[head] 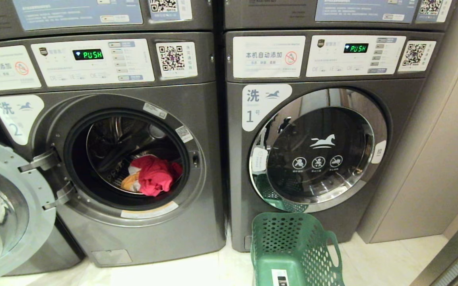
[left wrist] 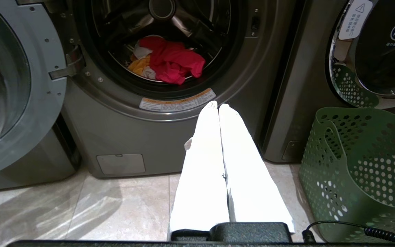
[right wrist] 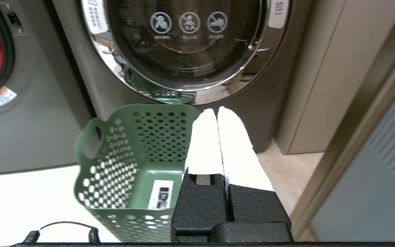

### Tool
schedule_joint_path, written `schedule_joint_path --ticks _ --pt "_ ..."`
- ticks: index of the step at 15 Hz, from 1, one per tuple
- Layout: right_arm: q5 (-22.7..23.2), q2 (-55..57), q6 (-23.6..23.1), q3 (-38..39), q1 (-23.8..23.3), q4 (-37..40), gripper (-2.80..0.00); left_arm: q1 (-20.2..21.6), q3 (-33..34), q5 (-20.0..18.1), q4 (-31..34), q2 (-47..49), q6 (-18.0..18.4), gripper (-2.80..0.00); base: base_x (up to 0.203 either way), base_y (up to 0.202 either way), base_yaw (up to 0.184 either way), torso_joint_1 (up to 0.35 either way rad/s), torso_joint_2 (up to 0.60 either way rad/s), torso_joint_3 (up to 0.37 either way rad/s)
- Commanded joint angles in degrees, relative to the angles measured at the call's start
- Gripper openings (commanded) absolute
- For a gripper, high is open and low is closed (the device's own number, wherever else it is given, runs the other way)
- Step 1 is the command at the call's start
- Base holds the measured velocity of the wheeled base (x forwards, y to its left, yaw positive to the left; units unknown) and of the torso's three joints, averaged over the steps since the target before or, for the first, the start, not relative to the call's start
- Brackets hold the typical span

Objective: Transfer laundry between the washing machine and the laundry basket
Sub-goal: Pick a cloth and place it into the basket

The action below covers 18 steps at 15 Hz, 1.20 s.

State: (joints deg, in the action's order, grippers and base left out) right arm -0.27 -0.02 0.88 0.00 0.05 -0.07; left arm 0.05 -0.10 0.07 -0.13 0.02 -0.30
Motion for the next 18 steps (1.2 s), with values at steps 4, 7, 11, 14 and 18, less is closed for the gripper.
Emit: schedule_joint_path --ticks 4,7,11,14,18 --pt "0.00 0.02 0.00 0.00 0.04 -0.01 -2.80 0.04 0.01 0.01 -0.04 -0.02 -0.05 -2.80 0.000 0.196 -0.004 0.003 0.01 0.002" --pt "0.00 0.02 0.00 0.00 0.04 -0.01 -2.80 0.04 0.01 0.01 -0.04 -0.02 -0.05 -2.80 0.000 0.194 -0.002 0.002 0.00 -0.001" --pt "0.00 0.02 0.08 0.00 0.04 -0.01 -2.80 0.04 0.01 0.01 -0.04 -0.02 -0.05 -2.80 0.000 0.197 -0.003 0.004 0.00 0.002" --pt "-0.06 0.02 0.00 0.00 0.04 -0.01 -2.80 0.04 0.01 0.01 -0.04 -0.02 -0.05 -2.80 0.000 0.194 -0.001 0.002 0.00 0.000" --pt "0.00 0.02 0.00 0.00 0.04 -0.01 -2.80 0.04 0.01 0.01 -0.04 -0.02 -0.05 -2.80 0.000 0.196 -0.001 0.002 0.00 0.004"
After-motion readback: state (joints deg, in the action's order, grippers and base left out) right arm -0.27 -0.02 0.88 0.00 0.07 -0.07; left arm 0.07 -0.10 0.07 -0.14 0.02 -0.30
